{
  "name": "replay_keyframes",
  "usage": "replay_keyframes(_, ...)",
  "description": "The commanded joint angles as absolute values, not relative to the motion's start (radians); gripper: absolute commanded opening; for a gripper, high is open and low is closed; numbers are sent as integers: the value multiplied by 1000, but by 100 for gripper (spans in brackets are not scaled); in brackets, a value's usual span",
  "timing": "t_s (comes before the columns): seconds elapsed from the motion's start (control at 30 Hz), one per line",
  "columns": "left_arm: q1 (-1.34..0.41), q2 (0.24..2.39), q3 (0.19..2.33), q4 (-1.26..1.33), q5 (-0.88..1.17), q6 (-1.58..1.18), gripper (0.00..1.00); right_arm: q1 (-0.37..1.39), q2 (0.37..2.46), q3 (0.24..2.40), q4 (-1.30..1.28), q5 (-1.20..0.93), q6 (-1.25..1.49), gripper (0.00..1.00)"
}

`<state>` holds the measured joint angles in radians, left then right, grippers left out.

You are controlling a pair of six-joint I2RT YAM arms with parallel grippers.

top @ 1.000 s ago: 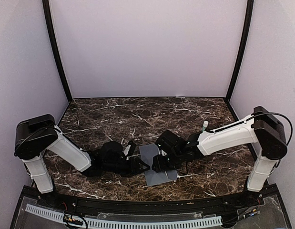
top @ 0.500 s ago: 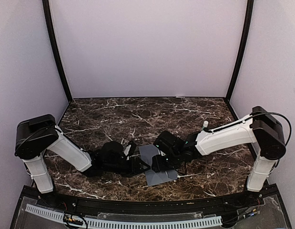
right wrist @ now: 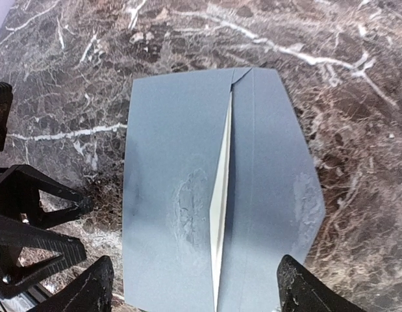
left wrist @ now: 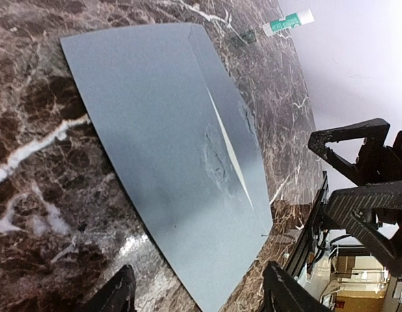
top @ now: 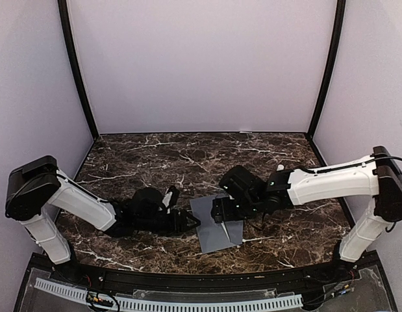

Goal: Place the letter into the envelope and seal it
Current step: Place the letter in the envelope, then pick up the solid glue from the center of the board.

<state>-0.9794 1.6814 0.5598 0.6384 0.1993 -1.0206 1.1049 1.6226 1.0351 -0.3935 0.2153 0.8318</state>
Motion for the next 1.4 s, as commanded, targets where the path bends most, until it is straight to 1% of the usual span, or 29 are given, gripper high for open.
replay_keyframes(0.0, -937, 1546, 580, 432, 120, -899, 66, 1089, 1505, 1006, -465, 361, 864, 85)
replay_keyframes(0.1, -907, 1436, 654, 259, 55, -761, 69, 1060, 1410, 979, -504, 412, 857, 88)
replay_keyframes(0.2, -819, 1353, 726, 92, 93, -638, 73, 1009, 1319, 957, -538, 440, 812, 89)
replay_keyframes(0.33, -665, 1317, 902, -108, 195, -463, 77, 911, 1236, 959, -605, 468, 720, 90)
replay_keyframes(0.43, -504, 1322, 983, -205, 334, -371, 79, 826, 1222, 987, -653, 481, 652, 90)
replay_keyframes(0.57, -311, 1336, 1041, -235, 400, -281, 79, 685, 1239, 1015, -665, 448, 559, 89)
replay_keyframes(0.7, -126, 1307, 989, -145, 484, -290, 79, 543, 1287, 1027, -625, 357, 462, 88)
replay_keyframes(0.77, -62, 1273, 945, -103, 499, -310, 79, 477, 1326, 1037, -590, 310, 410, 89)
replay_keyframes(0.9, -37, 1168, 928, -122, 384, -244, 79, 384, 1435, 1060, -524, 218, 348, 83)
replay_keyframes(1.0, -37, 1129, 917, -150, 285, -196, 79, 361, 1510, 1091, -484, 174, 318, 81)
replay_keyframes(1.1, -37, 1111, 913, -156, 266, -182, 79, 353, 1585, 1128, -457, 172, 299, 81)
replay_keyframes(1.17, -37, 1110, 912, -156, 268, -179, 79, 350, 1630, 1149, -440, 161, 292, 79)
replay_keyframes(1.23, -36, 1117, 913, -157, 271, -178, 79, 350, 1669, 1170, -431, 149, 290, 74)
replay_keyframes(1.27, -37, 1119, 913, -157, 275, -179, 79, 350, 1685, 1176, -427, 146, 291, 68)
replay_keyframes(1.37, -37, 1130, 914, -156, 285, -181, 79, 350, 1719, 1185, -419, 168, 296, 59)
